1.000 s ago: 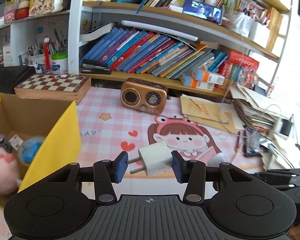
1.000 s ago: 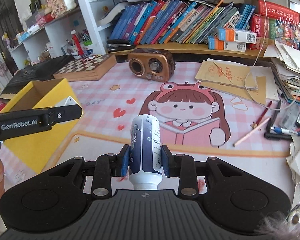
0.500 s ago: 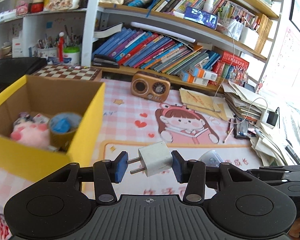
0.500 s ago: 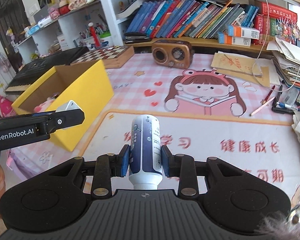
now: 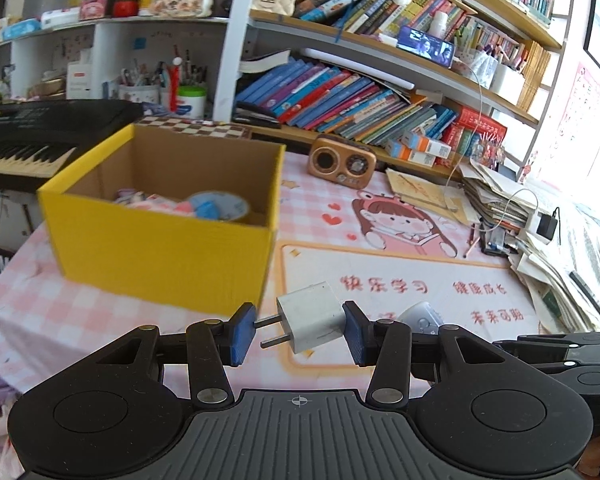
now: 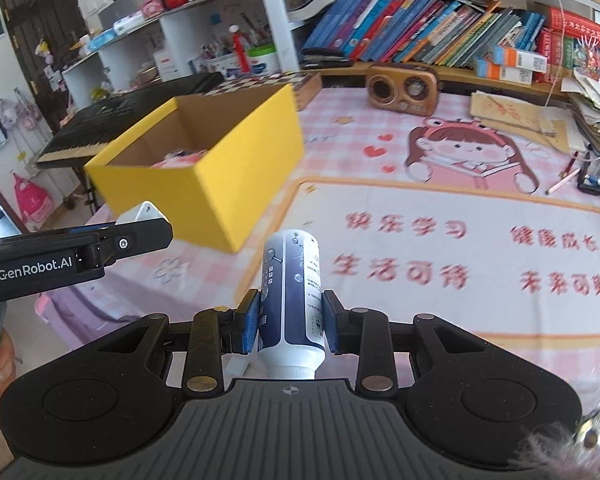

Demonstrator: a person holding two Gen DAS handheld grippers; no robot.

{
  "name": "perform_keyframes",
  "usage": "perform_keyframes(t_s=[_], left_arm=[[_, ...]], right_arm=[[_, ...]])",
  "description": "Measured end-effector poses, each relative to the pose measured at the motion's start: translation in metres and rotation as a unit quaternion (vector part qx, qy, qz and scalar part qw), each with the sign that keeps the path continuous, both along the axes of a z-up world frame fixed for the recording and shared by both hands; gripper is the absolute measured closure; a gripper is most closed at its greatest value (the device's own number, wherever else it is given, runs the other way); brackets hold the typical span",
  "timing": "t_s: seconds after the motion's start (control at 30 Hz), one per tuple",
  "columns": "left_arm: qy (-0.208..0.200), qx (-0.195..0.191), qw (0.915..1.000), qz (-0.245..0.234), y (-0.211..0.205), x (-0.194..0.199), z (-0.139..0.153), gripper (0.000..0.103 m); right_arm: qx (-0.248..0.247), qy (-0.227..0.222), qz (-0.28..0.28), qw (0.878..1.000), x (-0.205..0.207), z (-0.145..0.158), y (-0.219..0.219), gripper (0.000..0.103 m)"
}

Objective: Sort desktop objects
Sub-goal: 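Lift and carry the white plug and spray bottle toward the yellow box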

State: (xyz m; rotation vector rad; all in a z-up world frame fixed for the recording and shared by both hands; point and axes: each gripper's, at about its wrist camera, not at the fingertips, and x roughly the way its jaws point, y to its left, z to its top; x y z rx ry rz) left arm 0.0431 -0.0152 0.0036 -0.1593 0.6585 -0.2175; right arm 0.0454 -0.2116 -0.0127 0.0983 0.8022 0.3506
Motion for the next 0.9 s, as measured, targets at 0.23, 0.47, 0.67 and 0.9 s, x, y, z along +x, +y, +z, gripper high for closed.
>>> perform_keyframes(t_s=[0.23,0.47,0.67,0.9], left_arm=[[0.006,0.004,0.9997,0.023,0.036,-0.030,-0.003,0.058],[0.005,0.000,0.9985,0.055,0.064,-0.051,-0.002,0.058],[-0.003,-0.008,0.9973,0.072,0.078,-0.059,-0.001,0.058],[-0.012,-0.014,0.9966,0.081,0.086,-0.064,0.002,0.058]], right_arm=[[0.011,0.011,0.023,1.000,-0.024,-0.006,0.038,0.073],[0.012,0.009,0.051,0.999,-0.033,-0.004,0.066,0.073],[0.004,0.003,0.070,0.998,-0.039,-0.001,0.081,0.073],[-0.005,-0.004,0.085,0.996,-0.040,0.002,0.091,0.073]])
